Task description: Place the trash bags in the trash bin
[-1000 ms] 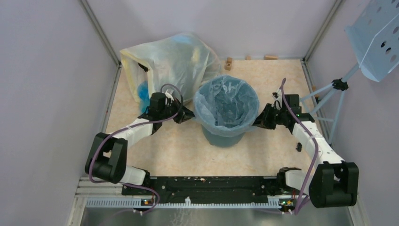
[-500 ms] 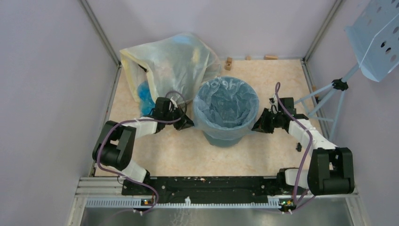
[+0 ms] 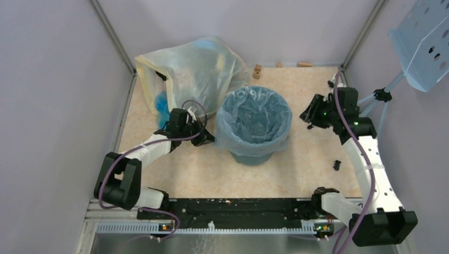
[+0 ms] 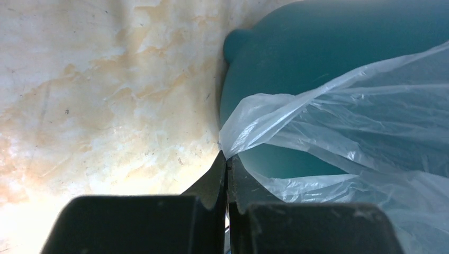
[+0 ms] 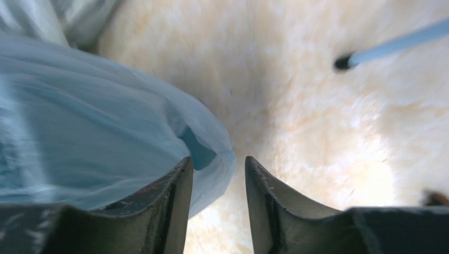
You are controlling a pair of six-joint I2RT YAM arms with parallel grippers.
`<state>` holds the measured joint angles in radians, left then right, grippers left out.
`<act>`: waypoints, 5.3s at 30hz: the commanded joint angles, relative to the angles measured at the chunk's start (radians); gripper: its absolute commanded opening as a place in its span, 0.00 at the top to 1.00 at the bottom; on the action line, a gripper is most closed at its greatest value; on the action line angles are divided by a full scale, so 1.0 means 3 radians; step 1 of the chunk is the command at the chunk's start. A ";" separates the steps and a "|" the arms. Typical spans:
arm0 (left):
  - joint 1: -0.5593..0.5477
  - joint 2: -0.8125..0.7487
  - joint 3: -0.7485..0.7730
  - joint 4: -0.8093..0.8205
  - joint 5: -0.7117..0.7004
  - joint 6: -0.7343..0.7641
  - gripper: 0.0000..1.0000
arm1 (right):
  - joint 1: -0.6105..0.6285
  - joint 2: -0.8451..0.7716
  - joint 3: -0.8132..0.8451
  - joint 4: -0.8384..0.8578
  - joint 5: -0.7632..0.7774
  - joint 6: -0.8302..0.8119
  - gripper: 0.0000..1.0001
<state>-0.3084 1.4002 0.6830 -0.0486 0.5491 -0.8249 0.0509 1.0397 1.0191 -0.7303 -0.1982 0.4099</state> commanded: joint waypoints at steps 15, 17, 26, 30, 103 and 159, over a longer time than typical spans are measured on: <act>-0.0040 -0.0046 0.0021 0.0076 0.0033 0.0262 1.00 | 0.2383 0.1087 0.1990 -0.0544 0.1115 -0.0797 1.00; -0.0041 -0.0031 -0.0001 0.0084 0.0028 0.0273 1.00 | 0.2522 0.1181 0.1823 -0.0471 0.1150 -0.0826 1.00; -0.0046 0.0196 -0.0055 0.0284 0.0015 0.0264 1.00 | 0.2658 0.1586 0.1131 -0.0092 0.1095 -0.0727 1.00; -0.0055 0.0224 0.0012 0.0342 0.0027 0.0245 1.00 | 0.2546 0.1760 0.0931 0.0016 0.0855 -0.0624 1.00; -0.0100 -0.1776 0.0833 -0.1741 -0.1362 0.0052 0.05 | 0.2291 0.1593 0.0429 0.0236 0.0548 -0.0557 0.95; -0.1005 0.0788 0.3493 -0.1825 -0.1638 0.2159 1.00 | 0.1991 0.0323 0.1758 -0.0525 0.2241 -0.0492 0.26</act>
<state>-0.6132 1.6089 1.6695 -0.7063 0.0891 -0.2062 0.6613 1.1728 1.5517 -0.8883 0.4591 0.2356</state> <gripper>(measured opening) 0.052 0.743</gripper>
